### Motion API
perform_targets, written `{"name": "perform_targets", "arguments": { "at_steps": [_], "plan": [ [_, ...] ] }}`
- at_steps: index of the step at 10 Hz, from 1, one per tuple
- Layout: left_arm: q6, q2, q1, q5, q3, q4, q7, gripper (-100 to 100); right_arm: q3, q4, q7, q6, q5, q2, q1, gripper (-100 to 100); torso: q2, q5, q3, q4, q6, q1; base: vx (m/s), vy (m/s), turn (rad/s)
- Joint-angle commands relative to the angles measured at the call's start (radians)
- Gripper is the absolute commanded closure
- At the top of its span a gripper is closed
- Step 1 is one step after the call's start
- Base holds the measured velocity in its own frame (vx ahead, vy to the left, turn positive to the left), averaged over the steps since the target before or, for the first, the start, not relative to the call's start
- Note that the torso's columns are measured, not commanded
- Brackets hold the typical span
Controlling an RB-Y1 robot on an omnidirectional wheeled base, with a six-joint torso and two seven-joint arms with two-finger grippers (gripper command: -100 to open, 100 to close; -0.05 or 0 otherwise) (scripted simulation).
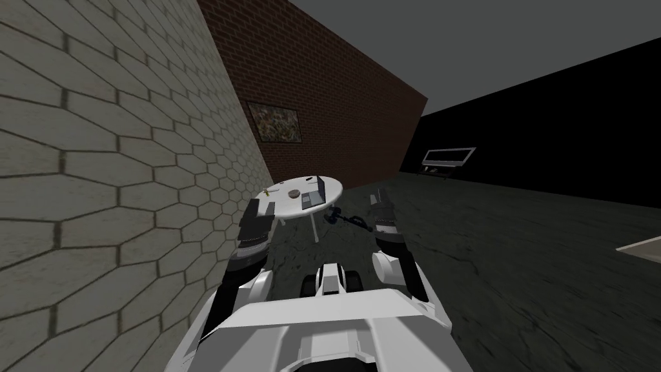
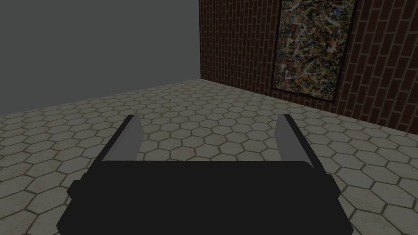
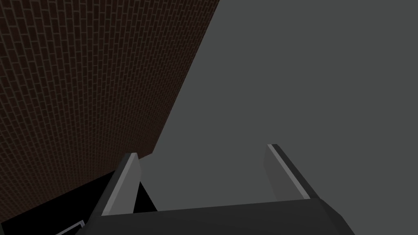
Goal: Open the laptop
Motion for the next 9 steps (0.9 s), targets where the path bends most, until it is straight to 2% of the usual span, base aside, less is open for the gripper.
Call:
{"name": "perform_targets", "arguments": {
  "at_steps": [1,5,9],
  "plan": [
    [0.045,0.075,-0.006,0.000,0.012,-0.006,-0.008,-100,0.000,0.000,0.000,0.000,0.000,0.000,0.000,0,0.002,0.000,-0.005,0.003,0.000,0.000,0.070,-0.083,0.049],
    [0.149,0.132,-0.019,0.001,0.041,-0.022,-0.026,-100,0.000,0.000,0.000,0.000,0.000,0.000,0.000,0,0.003,0.000,-0.005,0.004,0.000,0.001,0.095,-0.110,0.060],
    [0.248,0.143,-0.030,0.002,0.067,-0.036,-0.043,-100,0.000,0.000,0.000,0.000,0.000,0.000,0.000,0,0.006,0.001,-0.004,0.005,0.000,0.003,0.106,-0.111,0.051]
  ]
}}
